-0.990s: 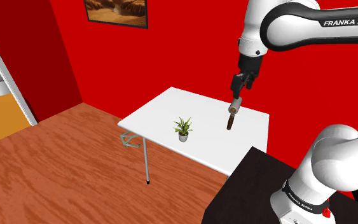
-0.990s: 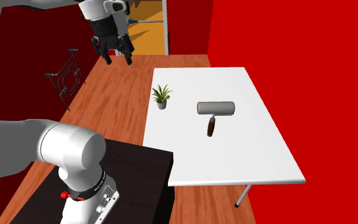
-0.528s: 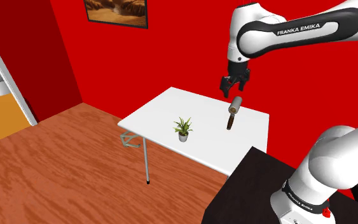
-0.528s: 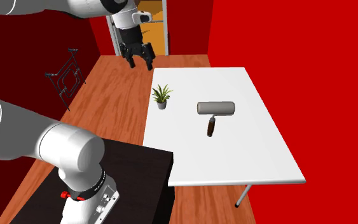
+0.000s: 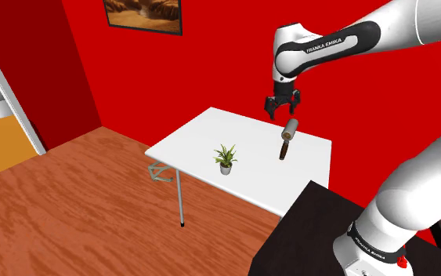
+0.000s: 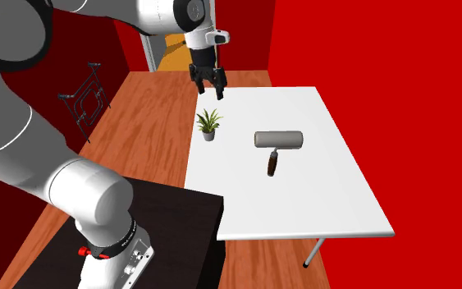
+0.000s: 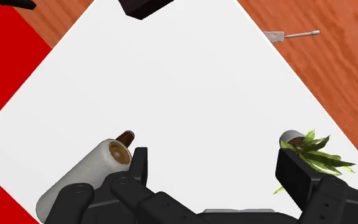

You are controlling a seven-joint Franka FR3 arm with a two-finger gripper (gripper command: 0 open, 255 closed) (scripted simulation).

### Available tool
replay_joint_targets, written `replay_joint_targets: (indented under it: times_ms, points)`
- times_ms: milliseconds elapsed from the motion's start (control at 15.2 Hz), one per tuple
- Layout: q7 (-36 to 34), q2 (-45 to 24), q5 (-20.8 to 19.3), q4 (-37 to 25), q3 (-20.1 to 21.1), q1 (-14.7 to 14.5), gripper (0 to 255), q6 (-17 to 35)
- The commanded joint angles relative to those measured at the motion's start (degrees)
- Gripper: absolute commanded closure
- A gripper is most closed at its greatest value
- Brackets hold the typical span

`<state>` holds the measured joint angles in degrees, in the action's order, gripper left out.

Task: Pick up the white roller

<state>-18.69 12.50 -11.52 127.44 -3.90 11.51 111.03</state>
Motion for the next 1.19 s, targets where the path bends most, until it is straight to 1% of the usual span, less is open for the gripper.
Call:
replay_joint_targets:
  times_ms: [0,528,1122]
  points:
    - [-1.1,-3.9,-0.1,-2.2,-1.2,1.3,0,1.3]
    - [-5.3,-18.5,1.2,-12.0,-5.5,5.6,0,4.2]
    - [-8.6,-34.1,5.4,-24.7,-9.7,11.3,0,4.8]
